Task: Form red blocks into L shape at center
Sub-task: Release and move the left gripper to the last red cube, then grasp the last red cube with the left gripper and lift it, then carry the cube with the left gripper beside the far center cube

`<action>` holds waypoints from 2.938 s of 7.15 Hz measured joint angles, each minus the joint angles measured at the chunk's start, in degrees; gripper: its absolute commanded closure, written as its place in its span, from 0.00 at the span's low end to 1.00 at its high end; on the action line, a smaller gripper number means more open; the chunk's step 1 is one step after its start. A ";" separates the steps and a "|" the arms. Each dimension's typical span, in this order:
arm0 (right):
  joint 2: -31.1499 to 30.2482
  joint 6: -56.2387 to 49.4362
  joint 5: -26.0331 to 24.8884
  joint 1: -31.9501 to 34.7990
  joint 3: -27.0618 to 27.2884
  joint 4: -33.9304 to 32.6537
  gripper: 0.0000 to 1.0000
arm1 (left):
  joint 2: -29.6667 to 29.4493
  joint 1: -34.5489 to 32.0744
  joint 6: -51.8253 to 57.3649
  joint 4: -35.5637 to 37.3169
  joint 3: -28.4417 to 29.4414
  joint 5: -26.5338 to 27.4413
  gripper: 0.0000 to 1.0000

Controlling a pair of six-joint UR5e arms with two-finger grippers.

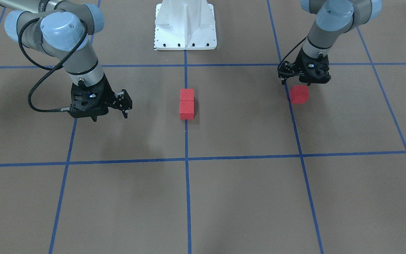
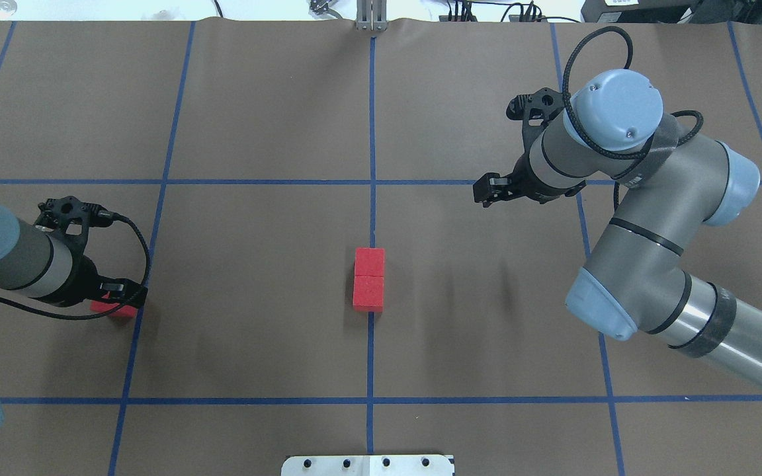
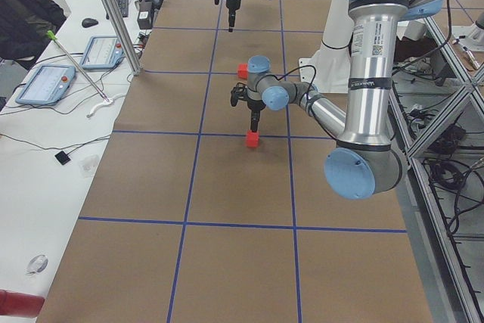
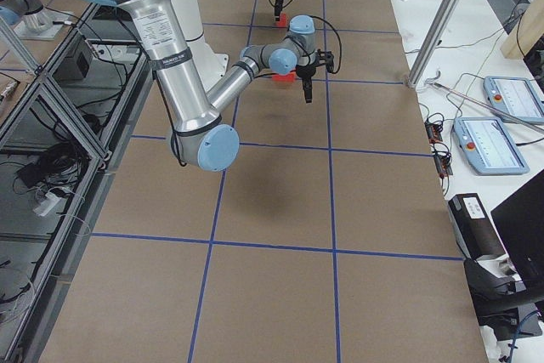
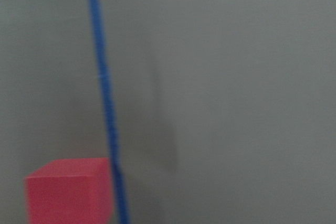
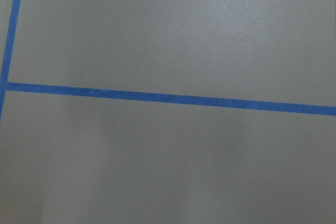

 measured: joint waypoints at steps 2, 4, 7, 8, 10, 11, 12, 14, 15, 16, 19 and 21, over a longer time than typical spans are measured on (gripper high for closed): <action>0.03 0.06 0.00 -0.01 0.00 0.00 0.00 | 0.86 -0.14 2.01 -1.18 1.32 0.11 0.01; 0.01 0.07 0.00 0.01 0.00 0.00 0.00 | -0.03 0.12 3.63 -1.31 2.86 0.12 0.01; 0.01 0.07 0.00 0.01 0.01 0.02 0.00 | -1.09 0.30 4.13 -1.58 5.28 0.13 0.05; 0.01 0.07 0.00 0.02 0.08 0.06 0.00 | -1.39 0.31 4.12 -1.78 5.97 0.11 0.17; 0.06 0.09 0.00 0.01 0.18 0.08 0.00 | -2.81 0.34 3.69 -1.88 7.48 -0.04 1.00; 0.08 0.13 0.00 0.02 0.23 0.09 0.00 | -3.07 0.31 3.53 -1.86 7.60 -0.14 1.00; 0.09 0.14 0.00 0.00 0.23 0.09 0.00 | -3.21 0.29 3.57 -1.73 7.38 -0.38 1.00; 0.10 0.16 0.00 -0.06 0.14 0.05 0.00 | -6.02 -1.35 3.32 1.72 5.77 -3.11 1.00; 0.10 0.14 0.00 -0.06 0.08 0.06 0.00 | -10.74 -3.25 1.12 6.50 5.40 -5.31 1.00; 0.08 0.10 0.00 -0.07 0.04 0.08 0.00 | -15.45 -4.06 -5.21 10.73 5.95 -6.25 1.00; -0.01 0.11 0.00 -0.07 0.00 0.09 0.00 | -25.47 -4.06 -42.51 13.45 11.70 -6.60 1.00; -0.14 0.13 0.00 -0.07 0.00 0.09 0.00 | -34.65 -3.39 -62.43 12.35 20.63 -6.88 1.00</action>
